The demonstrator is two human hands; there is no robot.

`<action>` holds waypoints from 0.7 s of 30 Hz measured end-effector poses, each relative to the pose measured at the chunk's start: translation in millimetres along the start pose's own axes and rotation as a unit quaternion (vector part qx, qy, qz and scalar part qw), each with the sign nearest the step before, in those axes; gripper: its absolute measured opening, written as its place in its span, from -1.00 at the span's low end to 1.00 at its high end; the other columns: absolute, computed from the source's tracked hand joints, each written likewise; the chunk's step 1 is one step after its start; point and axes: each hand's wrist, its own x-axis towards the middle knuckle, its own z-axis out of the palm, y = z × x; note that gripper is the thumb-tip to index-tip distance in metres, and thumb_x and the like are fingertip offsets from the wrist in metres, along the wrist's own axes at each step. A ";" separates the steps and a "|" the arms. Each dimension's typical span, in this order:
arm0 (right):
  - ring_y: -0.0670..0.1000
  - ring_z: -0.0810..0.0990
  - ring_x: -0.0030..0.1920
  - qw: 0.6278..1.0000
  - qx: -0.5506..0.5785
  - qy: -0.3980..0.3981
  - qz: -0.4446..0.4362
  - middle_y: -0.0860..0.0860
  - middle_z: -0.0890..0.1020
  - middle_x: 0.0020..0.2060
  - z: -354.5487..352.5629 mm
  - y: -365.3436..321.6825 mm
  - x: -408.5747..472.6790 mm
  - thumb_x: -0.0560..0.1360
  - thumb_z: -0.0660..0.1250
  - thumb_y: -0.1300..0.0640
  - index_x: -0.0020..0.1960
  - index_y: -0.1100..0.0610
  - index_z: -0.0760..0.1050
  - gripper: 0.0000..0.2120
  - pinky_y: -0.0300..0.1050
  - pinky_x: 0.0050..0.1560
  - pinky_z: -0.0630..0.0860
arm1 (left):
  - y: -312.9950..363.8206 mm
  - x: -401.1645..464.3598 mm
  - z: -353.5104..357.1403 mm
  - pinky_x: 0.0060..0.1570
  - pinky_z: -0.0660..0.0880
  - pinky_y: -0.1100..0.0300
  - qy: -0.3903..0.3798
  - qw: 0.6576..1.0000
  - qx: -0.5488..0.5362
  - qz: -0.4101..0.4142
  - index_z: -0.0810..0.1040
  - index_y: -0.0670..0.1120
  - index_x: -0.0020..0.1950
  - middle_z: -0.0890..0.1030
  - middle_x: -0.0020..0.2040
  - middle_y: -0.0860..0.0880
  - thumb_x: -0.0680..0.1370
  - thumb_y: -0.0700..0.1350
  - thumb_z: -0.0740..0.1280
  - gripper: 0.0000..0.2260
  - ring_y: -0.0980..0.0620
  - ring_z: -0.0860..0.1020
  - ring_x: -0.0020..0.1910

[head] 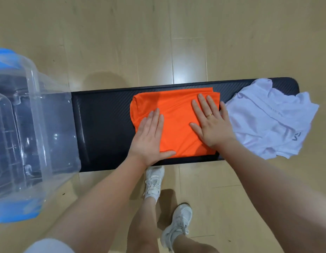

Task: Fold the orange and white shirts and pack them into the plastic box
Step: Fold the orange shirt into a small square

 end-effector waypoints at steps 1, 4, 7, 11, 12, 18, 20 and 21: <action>0.12 0.23 0.47 1.000 -0.011 -0.022 0.004 0.09 0.23 0.49 -7.5 9.8 1.0 0.51 -0.05 -0.21 0.49 0.08 0.14 -0.36 0.12 0.39 0.02 | 0.6 -0.5 -1.5 0.44 -0.17 0.05 0.004 1.000 -0.003 -0.008 0.01 -0.26 0.49 0.14 0.50 -0.26 0.32 0.46 0.02 0.00 -0.18 0.16 0.49; 0.09 -0.05 0.54 0.993 0.003 -0.116 0.023 0.03 -0.10 0.54 -32.9 33.1 10.2 0.56 -0.08 -0.20 0.53 0.01 -0.15 -0.38 0.13 0.47 -0.08 | 5.0 -2.1 -4.3 0.45 -0.30 0.05 0.003 1.000 -0.003 -0.016 -0.31 -0.20 0.46 -0.29 0.49 -0.18 0.40 0.43 0.11 0.00 -0.14 -0.16 0.53; 0.13 -0.01 0.53 0.982 0.059 -0.179 -0.001 0.06 -0.11 0.54 -58.8 43.1 18.5 0.60 0.07 -0.04 0.53 0.04 -0.10 -0.41 0.13 0.48 0.05 | 15.7 -9.0 -16.7 0.44 -0.31 0.06 -0.021 0.997 -0.048 -0.051 -0.29 -0.18 0.50 -0.29 0.52 -0.14 0.49 0.29 0.18 -0.10 -0.10 -0.23 0.53; 0.26 0.32 0.38 0.975 0.146 -0.170 -0.015 0.16 0.04 0.52 -82.6 45.9 37.9 0.56 0.17 0.14 0.49 0.18 0.08 -0.45 0.11 0.29 0.35 | 35.6 -31.3 -14.2 0.48 -0.17 0.02 0.007 0.977 -0.156 -0.147 -0.03 -0.16 0.53 -0.12 0.55 -0.15 0.54 0.08 0.25 -0.30 -0.11 -0.09 0.54; 0.26 0.36 0.35 0.973 0.151 -0.173 -0.018 0.17 0.08 0.51 -86.9 45.7 43.7 0.56 0.16 0.15 0.49 0.19 0.08 -0.46 0.10 0.26 0.37 | 45.8 -36.0 -12.4 0.48 -0.12 0.01 0.030 0.963 -0.195 -0.183 0.01 -0.15 0.53 -0.09 0.55 -0.15 0.54 0.05 0.26 -0.32 -0.12 -0.06 0.54; 0.23 0.43 0.25 0.964 0.151 -0.213 -0.050 0.21 0.31 0.35 -94.8 47.3 63.8 0.60 0.10 0.10 0.41 0.24 0.22 -0.58 0.01 0.20 0.38 | 118.3 -31.5 -19.6 0.28 0.28 0.06 0.174 0.636 -0.527 -0.536 0.15 -0.23 0.45 0.21 0.43 -0.20 0.55 -0.08 0.28 -0.45 -0.16 0.31 0.34; 0.22 0.43 0.24 0.962 0.155 -0.218 -0.049 0.22 0.39 0.30 -90.4 51.9 66.7 0.58 0.13 0.12 0.39 0.23 0.25 -0.59 -0.04 0.17 0.36 | 139.0 -15.9 -20.8 0.10 0.37 0.07 0.146 0.444 -0.647 -0.602 0.26 -0.18 0.36 0.42 0.22 -0.12 0.57 -0.04 0.23 -0.59 -0.12 0.44 0.15; 0.20 0.44 0.23 0.961 0.163 -0.217 -0.048 0.21 0.43 0.28 -87.3 53.8 68.0 0.57 0.16 0.13 0.37 0.23 0.28 -0.60 -0.07 0.14 0.35 | 149.0 -8.6 -20.2 0.00 0.42 0.06 0.158 0.362 -0.694 -0.602 0.34 -0.16 0.25 0.48 0.07 -0.09 0.58 -0.04 0.22 -0.70 -0.10 0.47 0.03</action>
